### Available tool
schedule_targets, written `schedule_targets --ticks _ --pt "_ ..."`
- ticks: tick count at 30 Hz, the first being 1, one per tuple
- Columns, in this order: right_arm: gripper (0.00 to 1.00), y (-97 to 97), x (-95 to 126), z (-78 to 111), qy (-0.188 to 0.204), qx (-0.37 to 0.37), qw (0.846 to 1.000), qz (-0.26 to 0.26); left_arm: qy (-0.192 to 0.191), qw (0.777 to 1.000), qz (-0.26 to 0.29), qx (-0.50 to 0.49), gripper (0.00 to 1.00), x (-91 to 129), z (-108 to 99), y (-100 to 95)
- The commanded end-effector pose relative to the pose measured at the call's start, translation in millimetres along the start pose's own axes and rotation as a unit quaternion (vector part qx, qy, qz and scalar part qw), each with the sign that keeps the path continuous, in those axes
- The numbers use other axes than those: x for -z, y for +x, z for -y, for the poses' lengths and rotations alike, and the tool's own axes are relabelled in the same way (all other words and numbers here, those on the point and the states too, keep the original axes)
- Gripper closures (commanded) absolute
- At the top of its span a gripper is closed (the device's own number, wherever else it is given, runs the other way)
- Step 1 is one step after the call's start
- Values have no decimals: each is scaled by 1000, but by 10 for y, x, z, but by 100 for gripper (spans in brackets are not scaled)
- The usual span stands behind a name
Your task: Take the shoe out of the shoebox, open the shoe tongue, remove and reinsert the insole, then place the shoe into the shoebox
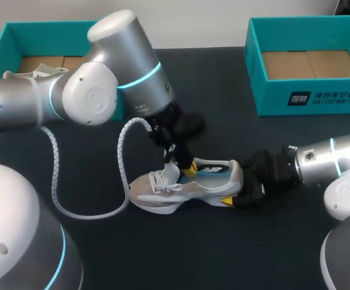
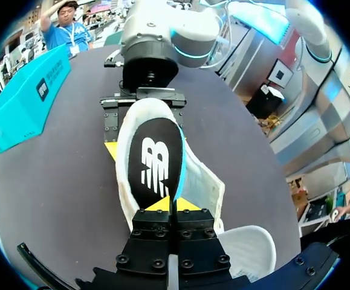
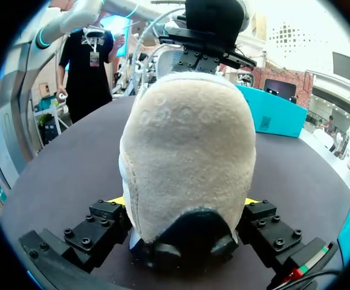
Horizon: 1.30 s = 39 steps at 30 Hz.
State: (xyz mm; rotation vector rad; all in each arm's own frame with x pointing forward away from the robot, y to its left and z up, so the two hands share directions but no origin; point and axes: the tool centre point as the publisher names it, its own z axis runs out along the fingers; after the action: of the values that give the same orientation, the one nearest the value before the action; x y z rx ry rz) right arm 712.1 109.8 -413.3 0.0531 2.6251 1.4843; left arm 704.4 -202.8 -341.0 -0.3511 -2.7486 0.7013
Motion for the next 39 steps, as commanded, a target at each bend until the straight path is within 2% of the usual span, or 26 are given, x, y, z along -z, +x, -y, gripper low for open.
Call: schedule_targets --ticks 1,6,15,29,39 --pt "100 0 4 -7 1 0 1000 1 19 1000 -6 -7 100 51 -19 34" --pt "100 0 4 -7 1 0 1000 1 41 999 -20 -20 100 89 113 72" --pt "100 0 4 -7 1 0 1000 1 44 998 -34 -39 100 8 352 100" --pt "100 0 4 -7 1 0 1000 1 49 997 -39 -49 100 -35 452 167" --pt "100 69 -39 100 -3 -15 1000 -5 49 997 -33 -53 100 -35 465 188"
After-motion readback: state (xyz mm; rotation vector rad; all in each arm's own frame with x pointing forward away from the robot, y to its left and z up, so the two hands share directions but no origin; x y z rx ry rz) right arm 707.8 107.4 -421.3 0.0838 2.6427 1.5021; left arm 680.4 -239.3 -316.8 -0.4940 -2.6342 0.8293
